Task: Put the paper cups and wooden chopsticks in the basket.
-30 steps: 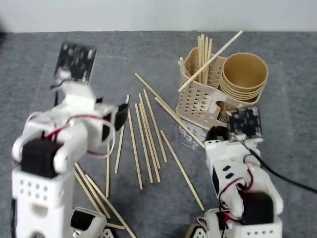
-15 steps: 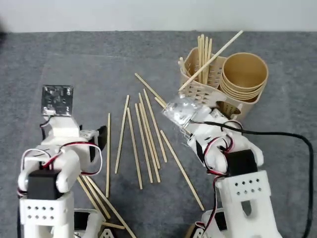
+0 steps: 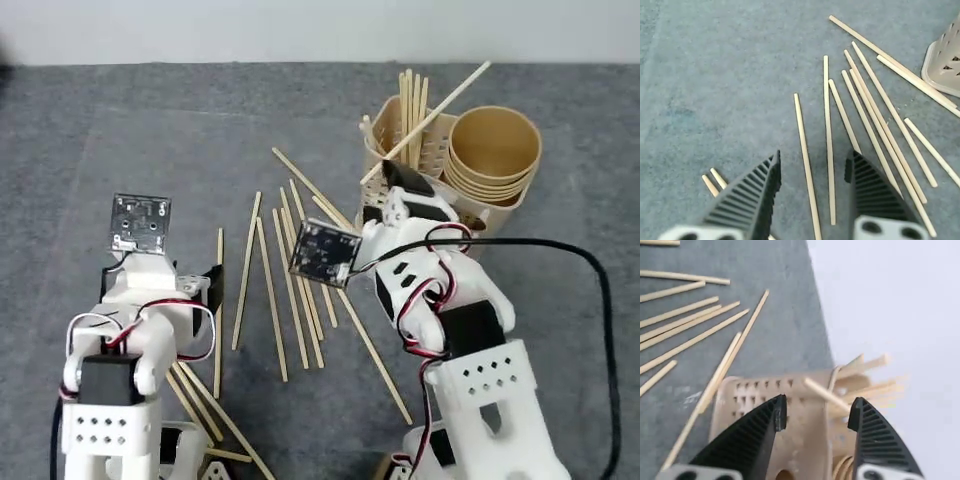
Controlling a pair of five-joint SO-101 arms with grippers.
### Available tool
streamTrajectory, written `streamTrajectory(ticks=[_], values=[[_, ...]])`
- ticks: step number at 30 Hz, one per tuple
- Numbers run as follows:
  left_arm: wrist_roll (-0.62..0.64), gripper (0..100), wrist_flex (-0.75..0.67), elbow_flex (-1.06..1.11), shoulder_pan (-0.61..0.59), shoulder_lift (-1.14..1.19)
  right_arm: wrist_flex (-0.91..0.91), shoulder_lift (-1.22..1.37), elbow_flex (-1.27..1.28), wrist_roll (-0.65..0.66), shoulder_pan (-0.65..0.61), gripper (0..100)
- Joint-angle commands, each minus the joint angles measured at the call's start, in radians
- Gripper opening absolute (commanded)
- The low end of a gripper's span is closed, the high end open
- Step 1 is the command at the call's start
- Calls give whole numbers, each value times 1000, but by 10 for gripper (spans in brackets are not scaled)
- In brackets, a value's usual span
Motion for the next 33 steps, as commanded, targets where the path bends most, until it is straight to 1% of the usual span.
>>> streamTrajectory(ticks=[1,5,8,13,17,20,24,29,33], values=[[-8,206,-57,22,-3,-17,-110,1,23,61,-18,219],[-8,206,-87,61,-3,-17,-314,1,155,127,-7,218],[-8,206,-86,64,-3,-17,-397,5,207,132,12,218],[-8,206,-84,67,-3,-15,-435,119,184,132,59,217],[-8,206,-84,90,-3,-18,-498,263,112,132,116,150],[-11,206,-86,107,-3,-18,-506,338,64,132,133,110],[-11,206,-86,113,-3,-18,-506,351,44,130,128,85],[-12,206,-92,130,-3,-18,-506,349,23,130,110,21],[-12,206,-92,134,-3,-18,-504,308,18,129,99,11]])
